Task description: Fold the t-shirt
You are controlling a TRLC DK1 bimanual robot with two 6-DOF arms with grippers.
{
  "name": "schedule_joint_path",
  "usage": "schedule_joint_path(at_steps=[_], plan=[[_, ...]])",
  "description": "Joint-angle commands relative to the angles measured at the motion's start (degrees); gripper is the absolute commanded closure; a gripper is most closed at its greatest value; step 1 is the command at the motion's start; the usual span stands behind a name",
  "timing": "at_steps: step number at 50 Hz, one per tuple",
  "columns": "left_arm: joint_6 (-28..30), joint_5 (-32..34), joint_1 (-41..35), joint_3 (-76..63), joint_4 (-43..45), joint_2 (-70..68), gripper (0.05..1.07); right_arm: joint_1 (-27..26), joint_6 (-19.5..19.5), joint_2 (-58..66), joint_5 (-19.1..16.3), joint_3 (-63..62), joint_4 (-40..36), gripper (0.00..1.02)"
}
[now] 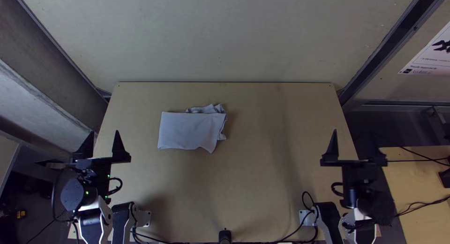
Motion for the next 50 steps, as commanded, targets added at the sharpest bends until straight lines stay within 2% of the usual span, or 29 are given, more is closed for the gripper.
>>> schedule_joint_path(at_steps=[1, 11, 22, 31, 39, 50], plan=[[0.75, 0.81, -0.07, -6.1, 1.36, -4.39, 0.11, 0.63, -1.47, -6.3, 0.38, -5.51, -1.64, 0.04], [0.67, 0.9, 0.02, -13.66, -0.48, -10.98, 0.11, 0.28, -0.77, -6.92, 0.47, -10.34, -1.29, 0.04], [1.28, 0.98, -0.25, -23.15, 8.66, -10.98, 0.11, -0.51, -1.03, -6.92, 0.47, -18.69, 1.96, 0.04], [1.28, 1.07, -0.51, -24.21, 4.35, -10.9, 0.1, -0.51, -0.94, -6.92, 0.47, -24.14, 4.86, 0.04], [0.49, 1.07, -1.13, -24.03, 3.3, -10.9, 0.1, -0.16, -0.24, -6.83, 0.38, -24.05, -3.22, 0.04], [0.23, 0.19, -0.95, -23.94, 2.68, -10.81, 0.1, -0.25, 1.08, -6.66, 0.12, -24.05, -3.4, 0.04]])
